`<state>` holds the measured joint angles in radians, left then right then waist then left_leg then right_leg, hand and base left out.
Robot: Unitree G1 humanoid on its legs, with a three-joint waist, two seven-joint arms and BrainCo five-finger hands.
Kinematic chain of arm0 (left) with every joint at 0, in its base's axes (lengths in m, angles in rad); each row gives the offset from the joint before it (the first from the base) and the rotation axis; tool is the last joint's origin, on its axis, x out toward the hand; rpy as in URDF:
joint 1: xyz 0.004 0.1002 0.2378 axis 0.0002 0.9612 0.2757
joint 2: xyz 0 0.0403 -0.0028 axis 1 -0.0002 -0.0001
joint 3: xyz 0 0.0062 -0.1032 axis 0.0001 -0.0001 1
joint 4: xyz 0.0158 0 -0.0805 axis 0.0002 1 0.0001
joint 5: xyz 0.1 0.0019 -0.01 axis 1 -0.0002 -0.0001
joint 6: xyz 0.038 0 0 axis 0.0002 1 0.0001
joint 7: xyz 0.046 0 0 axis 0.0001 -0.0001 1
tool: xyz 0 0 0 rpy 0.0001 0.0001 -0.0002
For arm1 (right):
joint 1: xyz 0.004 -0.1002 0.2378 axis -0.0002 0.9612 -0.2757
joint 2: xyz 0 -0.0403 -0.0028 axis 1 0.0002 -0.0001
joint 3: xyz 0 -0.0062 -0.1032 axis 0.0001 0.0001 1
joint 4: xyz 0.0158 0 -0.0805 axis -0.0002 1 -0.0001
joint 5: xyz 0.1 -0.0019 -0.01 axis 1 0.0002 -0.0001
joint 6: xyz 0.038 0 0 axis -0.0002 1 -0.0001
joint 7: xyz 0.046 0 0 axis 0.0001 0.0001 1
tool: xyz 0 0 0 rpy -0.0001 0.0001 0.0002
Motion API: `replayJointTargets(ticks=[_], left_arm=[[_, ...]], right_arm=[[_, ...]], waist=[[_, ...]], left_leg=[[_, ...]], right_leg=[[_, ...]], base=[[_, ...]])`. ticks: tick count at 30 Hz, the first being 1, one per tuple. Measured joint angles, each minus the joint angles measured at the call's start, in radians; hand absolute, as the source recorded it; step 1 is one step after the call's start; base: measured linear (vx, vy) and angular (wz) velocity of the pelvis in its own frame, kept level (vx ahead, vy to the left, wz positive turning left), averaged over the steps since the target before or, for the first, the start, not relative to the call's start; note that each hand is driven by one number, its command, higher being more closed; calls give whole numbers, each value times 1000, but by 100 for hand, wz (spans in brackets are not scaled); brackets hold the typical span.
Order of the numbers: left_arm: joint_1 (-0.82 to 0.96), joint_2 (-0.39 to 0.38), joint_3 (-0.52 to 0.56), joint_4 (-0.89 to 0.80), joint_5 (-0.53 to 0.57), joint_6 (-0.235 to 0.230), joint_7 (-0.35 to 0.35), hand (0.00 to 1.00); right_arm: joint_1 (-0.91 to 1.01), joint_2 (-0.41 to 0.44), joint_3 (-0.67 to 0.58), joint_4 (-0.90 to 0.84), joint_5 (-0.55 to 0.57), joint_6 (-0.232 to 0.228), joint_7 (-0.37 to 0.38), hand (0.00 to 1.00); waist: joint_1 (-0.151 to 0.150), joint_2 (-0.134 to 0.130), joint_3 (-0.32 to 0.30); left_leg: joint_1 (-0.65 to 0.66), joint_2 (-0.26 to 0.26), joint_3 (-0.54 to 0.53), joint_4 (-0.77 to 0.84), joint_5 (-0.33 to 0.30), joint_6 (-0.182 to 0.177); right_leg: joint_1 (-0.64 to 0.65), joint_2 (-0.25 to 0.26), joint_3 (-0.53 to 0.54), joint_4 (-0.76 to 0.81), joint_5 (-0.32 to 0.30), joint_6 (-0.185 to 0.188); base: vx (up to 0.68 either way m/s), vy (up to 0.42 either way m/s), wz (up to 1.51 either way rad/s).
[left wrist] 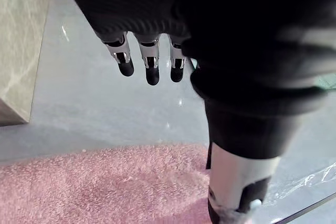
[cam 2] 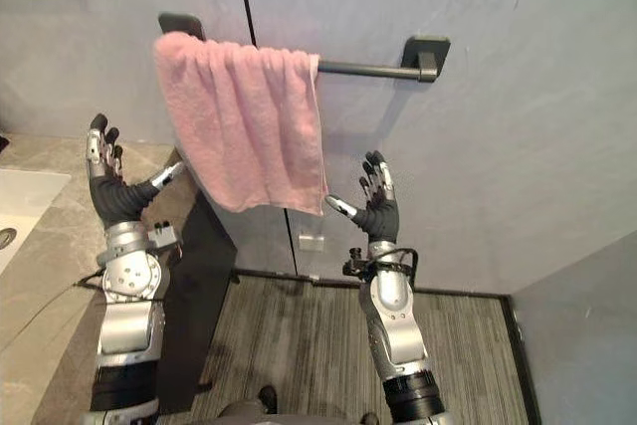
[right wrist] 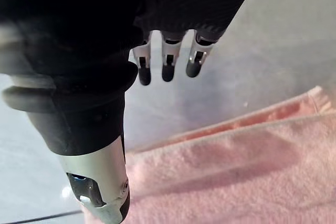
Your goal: Organize washtable
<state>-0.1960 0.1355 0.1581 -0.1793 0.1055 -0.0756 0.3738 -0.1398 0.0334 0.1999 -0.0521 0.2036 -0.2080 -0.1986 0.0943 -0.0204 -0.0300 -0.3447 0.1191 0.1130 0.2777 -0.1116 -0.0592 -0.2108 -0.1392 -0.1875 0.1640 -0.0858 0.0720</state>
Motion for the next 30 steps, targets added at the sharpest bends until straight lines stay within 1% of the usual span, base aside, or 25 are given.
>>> replayJointTargets(ticks=[1, 2, 6, 9, 11, 12, 14, 15, 18, 22, 25, 28, 30], left_arm=[[-34, 18, 0, 22, -19, 1, 6, 0], [-89, 39, 0, 51, -39, 3, 11, 0], [-249, 70, 1, 105, -96, 7, 29, 0], [-346, 90, 1, 144, -114, 7, 46, 0], [-386, 102, 1, 167, -115, 7, 48, 0], [-412, 111, 0, 180, -123, 7, 49, 0], [-439, 122, 0, 188, -145, 6, 50, 0], [-465, 130, 0, 192, -172, 4, 50, 100], [-521, 160, -16, 232, -239, -13, 39, 100], [-579, 185, -43, 264, -305, -34, 38, 100], [-597, 187, -43, 265, -336, -60, 39, 100], [-597, 187, -43, 265, -355, -68, 40, 100], [-611, 188, -42, 265, -373, -73, 42, 100]], right_arm=[[-27, 0, 6, 0, 9, 0, -3, 0], [-70, 0, 8, 0, 26, -1, -10, 0], [-159, 0, 9, 17, 64, -1, -32, 0], [-207, -3, 5, 31, 75, -1, -53, 0], [-233, -2, 6, 33, 83, -1, -62, 0], [-252, -4, 5, 33, 84, -2, -65, 0], [-277, -5, 5, 34, 93, -2, -68, 0], [-309, -8, 5, 37, 106, -3, -76, 0], [-372, -21, 3, 52, 120, -3, -89, 0], [-453, -24, -2, 83, 141, -4, -103, 0], [-530, -24, -24, 86, 141, -4, -129, 0], [-573, -24, -45, 104, 139, -4, -156, 0], [-608, -24, -76, 148, 139, -2, -181, 0]], waist=[[0, 1, 6], [0, 4, 27], [0, 13, 78], [0, 18, 104], [-2, 19, 107], [-3, 19, 119], [-3, 20, 127], [-2, 22, 137], [-4, 24, 164], [-5, 25, 173], [-5, 24, 189], [-4, 24, 190], [-2, 25, 193]], left_leg=[[-23, 2, 0, 0, 8, 0], [-51, 3, -1, -1, 20, 0], [-141, 2, -9, 7, 48, 2], [-186, 4, -14, 22, 55, 1], [-208, 4, -13, 23, 60, 1], [-211, 4, -13, 23, 63, -4], [-221, 5, -13, 23, 67, -3], [-235, 5, -13, 24, 71, -3], [-253, 8, -13, 37, 73, -3], [-269, 8, -13, 40, 74, -1], [-271, 10, -13, 43, 74, -1], [-271, 11, -12, 44, 74, -1], [-271, 13, -11, 45, 74, -1]], right_leg=[[-31, 1, 3, 16, 0, 0], [-67, 1, 5, 34, 0, 0], [-173, -2, 8, 86, 0, -1], [-225, -3, 11, 116, -1, -2], [-250, -4, 14, 124, -1, -2], [-255, -4, 14, 129, -1, -2], [-269, -4, 15, 135, -1, -2], [-285, -4, 17, 143, -1, -2], [-304, -3, 20, 154, -1, -2], [-321, -4, 21, 160, -1, -2], [-322, -3, 21, 162, -1, -2], [-322, -3, 21, 162, -1, -2], [-322, -1, 21, 163, -1, -2]], base=[[-130, -32, -3], [-82, -20, -1], [-129, -4, 3], [-90, 11, 0], [-56, 8, -1], [-47, 2, -1], [-44, -4, -1], [-52, -4, -1], [-48, 5, -2], [-9, 3, 0], [0, 0, 0], [0, 0, 0], [0, 0, 0]])
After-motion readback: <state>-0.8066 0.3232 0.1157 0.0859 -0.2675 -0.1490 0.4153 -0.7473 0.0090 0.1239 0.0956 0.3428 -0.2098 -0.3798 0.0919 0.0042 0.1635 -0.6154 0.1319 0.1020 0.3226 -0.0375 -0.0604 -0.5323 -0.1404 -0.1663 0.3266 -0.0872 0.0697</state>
